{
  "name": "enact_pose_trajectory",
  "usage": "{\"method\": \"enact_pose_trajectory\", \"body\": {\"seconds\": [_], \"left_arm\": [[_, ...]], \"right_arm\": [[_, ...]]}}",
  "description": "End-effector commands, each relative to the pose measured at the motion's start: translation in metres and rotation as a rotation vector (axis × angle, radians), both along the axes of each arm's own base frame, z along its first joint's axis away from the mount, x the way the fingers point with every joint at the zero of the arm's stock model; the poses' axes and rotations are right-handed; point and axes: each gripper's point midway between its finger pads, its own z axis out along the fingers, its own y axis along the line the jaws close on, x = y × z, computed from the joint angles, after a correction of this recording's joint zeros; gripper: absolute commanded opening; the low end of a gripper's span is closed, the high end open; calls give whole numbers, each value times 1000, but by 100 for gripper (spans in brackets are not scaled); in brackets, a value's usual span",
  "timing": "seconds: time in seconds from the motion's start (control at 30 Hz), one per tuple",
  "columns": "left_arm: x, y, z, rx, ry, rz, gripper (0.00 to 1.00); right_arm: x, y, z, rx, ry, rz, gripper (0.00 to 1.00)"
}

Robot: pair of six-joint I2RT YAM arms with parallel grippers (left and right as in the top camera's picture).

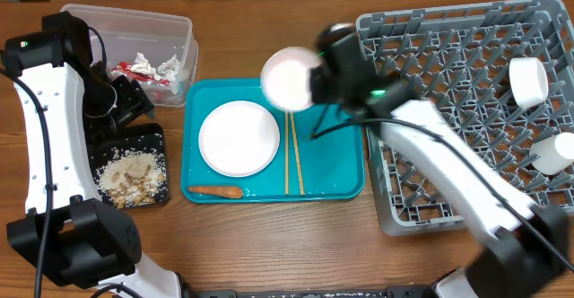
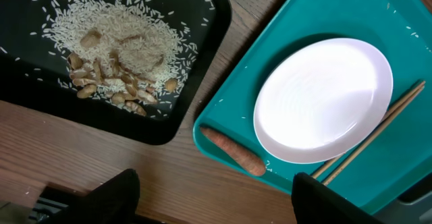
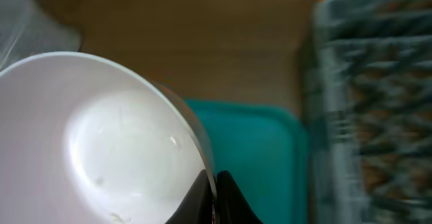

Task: Sort waste into correct bins and load items into the dishwasher
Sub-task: 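Lift the pink bowl and place it upright in the dish rack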

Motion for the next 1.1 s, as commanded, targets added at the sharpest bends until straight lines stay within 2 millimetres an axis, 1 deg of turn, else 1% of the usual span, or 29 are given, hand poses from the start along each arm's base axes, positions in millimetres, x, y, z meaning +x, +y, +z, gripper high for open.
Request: {"method": "enact_pose_trajectory", "body": {"seconds": [0.0, 0.1, 0.13, 0.17, 0.2, 0.3, 0.37, 0.4, 0.47, 0.53, 0.6, 0.67, 0.87, 1.0, 1.07], "left_arm": [[-1, -2, 8, -1, -27, 8, 75], [0, -2, 8, 0, -30, 8, 76], [0, -2, 8, 0, -30, 8, 76], [0, -2, 8, 0, -30, 8, 76], [0, -2, 8, 0, -31, 8, 76], [1, -2, 8, 2, -37, 8, 76], [2, -2, 8, 2, -40, 8, 77], [3, -2, 8, 3, -43, 8, 77], [3, -2, 8, 3, -44, 8, 77], [3, -2, 8, 3, -44, 8, 77], [3, -2, 8, 3, -44, 11, 77], [3, -2, 8, 3, -44, 10, 77], [4, -6, 8, 3, -44, -2, 77], [6, -12, 8, 4, -48, -21, 77], [8, -15, 8, 4, -53, -30, 77]], "right_arm": [[13, -85, 49, -184, -150, -156, 4], [13, -148, 70, -337, -189, -262, 4], [13, -172, 75, -393, -191, -309, 4], [13, -188, 77, -431, -188, -339, 4], [12, -211, 78, -481, -179, -383, 4], [6, -264, 78, -547, -143, -511, 4], [2, -292, 76, -564, -124, -580, 4], [-3, -321, 73, -594, -98, -668, 4], [-14, -349, 71, -674, -63, -772, 4], [-30, -376, 75, -782, -42, -933, 4], [-42, -392, 79, -860, -48, -1076, 4], [-43, -397, 75, -914, -37, -1122, 4], [-32, -405, 45, -1060, 31, -1158, 4], [-23, -406, 26, -1090, 59, -1146, 4], [-20, -405, 20, -1092, 61, -1140, 4]]}}
